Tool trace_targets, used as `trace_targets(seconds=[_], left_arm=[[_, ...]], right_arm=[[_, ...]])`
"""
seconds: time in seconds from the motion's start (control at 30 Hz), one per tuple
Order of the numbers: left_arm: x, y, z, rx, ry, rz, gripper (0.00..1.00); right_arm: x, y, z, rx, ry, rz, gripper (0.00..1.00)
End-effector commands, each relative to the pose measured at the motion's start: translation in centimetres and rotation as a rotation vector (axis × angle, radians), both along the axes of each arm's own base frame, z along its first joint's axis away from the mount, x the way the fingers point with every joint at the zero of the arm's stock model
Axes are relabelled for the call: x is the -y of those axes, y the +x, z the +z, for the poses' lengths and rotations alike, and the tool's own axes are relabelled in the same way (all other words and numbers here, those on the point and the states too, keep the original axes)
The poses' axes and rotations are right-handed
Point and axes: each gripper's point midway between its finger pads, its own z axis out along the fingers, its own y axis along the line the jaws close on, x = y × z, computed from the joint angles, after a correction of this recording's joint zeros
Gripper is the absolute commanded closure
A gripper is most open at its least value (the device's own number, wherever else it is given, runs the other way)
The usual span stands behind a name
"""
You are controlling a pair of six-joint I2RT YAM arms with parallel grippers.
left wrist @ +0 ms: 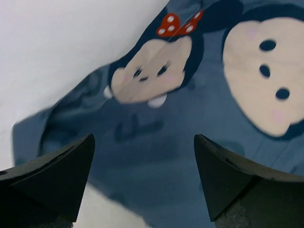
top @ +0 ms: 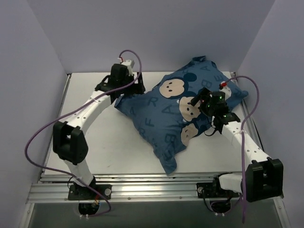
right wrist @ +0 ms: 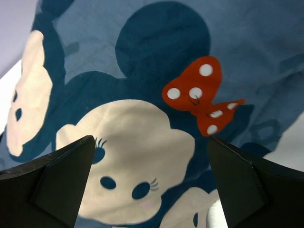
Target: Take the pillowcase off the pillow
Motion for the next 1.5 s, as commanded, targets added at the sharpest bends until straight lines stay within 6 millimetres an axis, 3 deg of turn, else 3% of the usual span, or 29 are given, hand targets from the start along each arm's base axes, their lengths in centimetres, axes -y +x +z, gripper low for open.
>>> trace_targets(seconds=[0.0,0.07,0.1,0.17,0.27,0.33,0.4,0.43,0.47,0.5,0.53,0.57,0.6,0.63,0.67,0.7,0.77,0.8,0.83,0.87,0.93,0.97,1.07,1.13,1.23,1.33,1.37,1.43,1.47], left_arm=[[4.8,5.6,1.1,0.129,-0.037,-0.055,0.06],[6.2,7.1,0.8,0.138,-0.058,-0.07,0.06],[7.1,7.4,-1.4,0.094,-0.075,-0.085,0.06],[8.1,7.0,-3.2,0.046,-0.106,-0.107,0.06],[8.7,4.3,-7.0,-0.079,-0.168,-0.122,0.06],[8.1,0.0,-10.8,-0.209,-0.237,-0.086,0.06],[8.5,-2.4,-9.8,-0.218,-0.383,-0.064,0.05],[7.2,-6.0,-14.0,-0.331,-0.377,-0.032,0.05],[7.2,-7.5,-14.1,-0.345,-0.418,-0.037,0.04],[7.2,-9.3,-12.3,-0.343,-0.479,-0.033,0.04],[6.7,-13.1,-14.9,-0.416,-0.459,-0.033,0.03],[6.3,-14.5,-14.9,-0.418,-0.458,-0.01,0.03],[6.2,-16.0,-12.2,-0.369,-0.493,-0.021,0.03],[6.3,-18.4,-12.6,-0.381,-0.464,-0.034,0.03],[4.8,-19.6,-13.2,-0.386,-0.394,0.032,0.03],[4.4,-20.7,-10.5,-0.321,-0.408,0.025,0.03],[2.5,-22.4,-9.7,-0.305,-0.332,0.074,0.04],[1.7,-22.9,-7.4,-0.255,-0.364,0.076,0.04],[0.6,-23.6,-7.3,-0.259,-0.331,0.092,0.04],[-0.2,-23.6,-4.9,-0.2,-0.362,0.098,0.04],[-2.2,-23.2,-3.7,-0.143,-0.313,0.157,0.05],[-2.6,-22.7,-1.6,-0.091,-0.322,0.17,0.05],[-4.4,-21.1,-0.3,-0.023,-0.242,0.238,0.06],[-5.0,-19.3,0.7,0.001,-0.21,0.287,0.06],[-5.5,-16.2,0.9,0.001,-0.205,0.342,0.06],[-6.6,-13.4,-0.8,-0.037,-0.209,0.412,0.06],[-6.6,-12.6,-2.1,-0.066,-0.194,0.426,0.06],[-7.2,-11.7,-3.5,-0.094,-0.195,0.457,0.06],[-6.9,-11.6,-4.5,-0.123,-0.194,0.443,0.06]], right_arm=[[-2.2,2.0,0.1,0.044,0.049,0.104,0.0],[-3.1,2.5,-0.2,0.042,0.062,0.151,0.0],[-3.3,2.7,-1.1,0.017,0.057,0.166,0.0],[-3.9,2.8,-2.0,-0.01,0.052,0.196,0.0],[-4.7,2.7,-3.9,-0.056,0.043,0.255,0.0],[-5.9,2.2,-5.4,-0.092,0.052,0.326,0.0],[-7.9,1.3,-6.5,-0.137,0.084,0.424,0.0],[-8.5,0.6,-7.2,-0.167,0.085,0.454,0.0],[-8.9,0.0,-7.6,-0.181,0.076,0.483,0.0],[-9.4,-0.5,-7.8,-0.193,0.075,0.505,0.0],[-10.6,-1.5,-7.9,-0.207,0.071,0.548,0.0],[-11.1,-2.1,-7.9,-0.209,0.063,0.57,0.0],[-12.2,-3.3,-7.8,-0.219,0.057,0.608,0.0],[-12.8,-3.9,-7.6,-0.22,0.052,0.627,0.0],[-13.3,-4.5,-7.5,-0.223,0.048,0.647,0.0],[-13.7,-5.1,-6.7,-0.206,0.047,0.666,0.0],[-14.6,-6.6,-5.7,-0.199,0.036,0.714,0.0],[-14.6,-6.7,-5.0,-0.191,0.029,0.718,0.0],[-14.4,-7.3,-4.6,-0.198,0.022,0.722,0.0],[-13.9,-7.1,-3.4,-0.167,0.004,0.702,0.0],[-12.8,-6.6,-1.4,-0.132,-0.042,0.682,0.0],[-11.8,-6.0,-0.3,-0.102,-0.064,0.645,0.0],[-9.2,-3.7,2.1,-0.06,-0.086,0.581,0.0],[-8.9,-2.3,3.7,-0.017,-0.035,0.593,0.0],[-9.8,0.0,3.9,0.005,0.02,0.627,0.0],[-13.2,2.0,3.2,0.025,0.067,0.758,0.0],[-14.2,3.4,1.8,-0.005,0.065,0.786,0.0],[-16.3,3.4,0.0,-0.06,0.049,0.867,0.0],[-17.1,3.9,-2.5,-0.105,0.032,0.91,0.0]])
